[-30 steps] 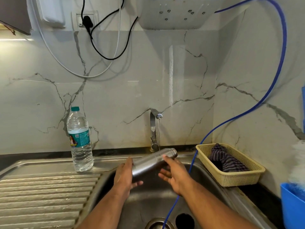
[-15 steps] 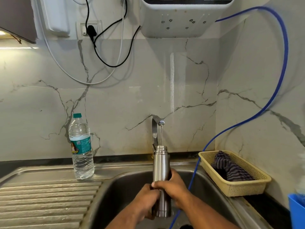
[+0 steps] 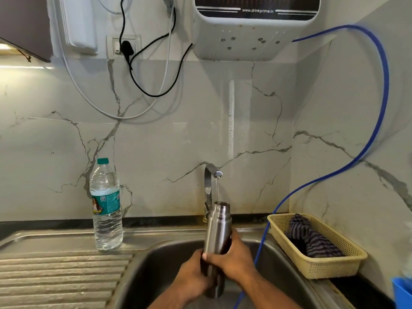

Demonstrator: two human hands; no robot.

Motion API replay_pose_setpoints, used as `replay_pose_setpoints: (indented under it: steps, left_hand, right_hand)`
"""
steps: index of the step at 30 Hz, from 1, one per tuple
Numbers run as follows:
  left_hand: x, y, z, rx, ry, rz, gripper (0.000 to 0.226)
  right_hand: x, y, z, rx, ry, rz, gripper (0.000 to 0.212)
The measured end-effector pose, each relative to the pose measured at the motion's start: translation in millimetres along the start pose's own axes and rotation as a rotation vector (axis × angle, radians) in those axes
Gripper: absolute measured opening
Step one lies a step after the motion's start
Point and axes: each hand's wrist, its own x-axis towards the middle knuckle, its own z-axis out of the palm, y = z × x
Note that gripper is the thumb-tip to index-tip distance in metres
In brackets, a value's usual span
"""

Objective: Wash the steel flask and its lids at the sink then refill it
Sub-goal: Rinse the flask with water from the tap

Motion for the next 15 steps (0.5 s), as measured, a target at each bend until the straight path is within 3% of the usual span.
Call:
replay_pose_setpoints:
  steps: [3, 7, 12, 15]
  left_hand:
    - [0.9, -7.5, -1.7, 0.01, -0.027, -0.072, 0.074]
    - [6.4, -13.4, -7.9, -0.019, 0.017, -0.094, 0.072]
    - [9.6, -18.7, -8.3, -0.033, 0.014, -0.154, 0.085]
    - [10.4, -18.2, -9.0, -0.005, 0.022, -0.141, 0.085]
  right_hand:
    - [-2.6, 10.8, 6.7, -0.096, -0.101, 0.134, 0.095]
    - [4.6, 2.3, 3.5, -0.017, 0.009, 0.055, 0.082]
    - [0.0, 10.2, 6.3, -0.084, -0.049, 0.121, 0.086]
    - [2.8, 2.8, 4.5, -0.049, 0.052, 0.057, 0.079]
